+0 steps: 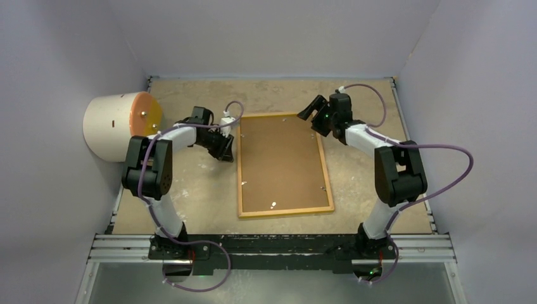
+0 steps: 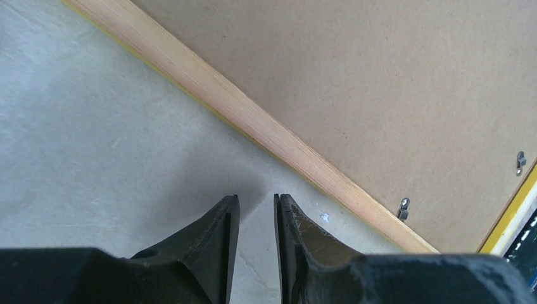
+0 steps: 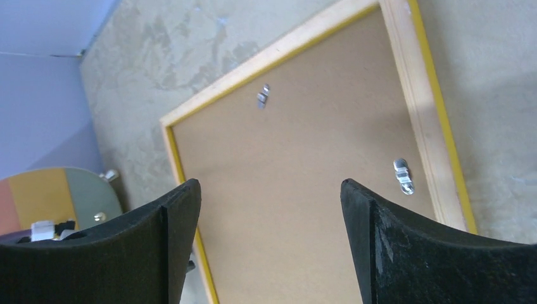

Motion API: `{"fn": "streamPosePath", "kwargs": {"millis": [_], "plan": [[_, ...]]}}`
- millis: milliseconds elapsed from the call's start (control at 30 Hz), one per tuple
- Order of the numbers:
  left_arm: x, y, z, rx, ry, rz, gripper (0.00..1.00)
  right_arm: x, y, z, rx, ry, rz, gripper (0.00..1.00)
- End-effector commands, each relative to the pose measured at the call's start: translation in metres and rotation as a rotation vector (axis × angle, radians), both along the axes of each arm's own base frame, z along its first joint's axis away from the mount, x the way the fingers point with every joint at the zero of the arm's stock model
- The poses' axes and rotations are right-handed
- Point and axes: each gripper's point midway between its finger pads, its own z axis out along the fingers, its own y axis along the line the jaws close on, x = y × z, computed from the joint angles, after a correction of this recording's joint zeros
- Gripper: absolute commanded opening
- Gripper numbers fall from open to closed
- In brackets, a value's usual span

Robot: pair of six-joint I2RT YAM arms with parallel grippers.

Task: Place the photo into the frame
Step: Install the photo frame at the center of the board, then adjust the photo frame at the center of the board.

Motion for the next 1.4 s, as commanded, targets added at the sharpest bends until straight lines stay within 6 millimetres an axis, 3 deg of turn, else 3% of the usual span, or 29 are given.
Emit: {"fn": "streamPosePath", "kwargs": {"millis": [0, 167, 333, 467, 567, 800, 900, 967, 1033, 1100, 1133, 1200, 1300, 1367], "plan": [[-0.007, -0.009, 0.004, 0.049, -0.075, -0.062, 0.31, -0.011, -0.031, -0.013, -0.105, 0.045, -0.085, 0.84], [-0.018, -0.004, -0.008, 0.12, -0.093, -0.112, 0.32, -0.019, -0.079, -0.033, -0.167, 0.098, -0.224, 0.96], [-0.036, -0.003, -0.008, 0.157, -0.113, -0.164, 0.33, 0.002, -0.068, -0.06, -0.175, 0.144, -0.149, 0.97], [-0.05, -0.011, -0.009, 0.159, -0.123, -0.21, 0.32, 0.026, -0.012, -0.061, -0.104, 0.124, -0.001, 0.95], [-0.057, -0.022, -0.009, 0.149, -0.107, -0.238, 0.33, 0.038, 0.044, -0.057, -0.095, 0.112, 0.139, 0.95], [-0.077, -0.068, -0.008, 0.105, -0.092, -0.343, 0.37, 0.043, 0.179, -0.041, -0.024, 0.072, 0.438, 0.94], [-0.095, -0.086, -0.004, 0.072, -0.064, -0.431, 0.48, 0.043, 0.203, -0.031, -0.05, 0.045, 0.49, 0.95], [-0.101, -0.087, 0.005, 0.065, -0.063, -0.48, 0.64, 0.047, 0.195, -0.02, -0.074, 0.017, 0.468, 0.97], [-0.105, -0.083, 0.018, 0.072, -0.079, -0.532, 0.81, 0.059, 0.171, 0.002, -0.109, -0.038, 0.397, 0.99], [-0.108, -0.077, 0.033, 0.087, -0.101, -0.578, 0.85, 0.069, 0.137, 0.028, -0.127, -0.088, 0.31, 0.99], [-0.108, -0.073, 0.041, 0.096, -0.108, -0.591, 0.87, 0.069, 0.119, 0.03, -0.143, -0.089, 0.271, 0.99], [-0.107, -0.064, 0.06, 0.113, -0.111, -0.615, 0.89, 0.067, 0.086, 0.063, -0.152, -0.146, 0.196, 0.99], [-0.077, -0.05, 0.091, 0.135, -0.192, -0.55, 0.9, 0.049, 0.046, 0.076, -0.182, -0.144, 0.123, 0.99], [-0.036, -0.038, 0.11, 0.14, -0.284, -0.427, 0.91, 0.029, 0.022, 0.074, -0.228, -0.115, 0.072, 0.99]]}}
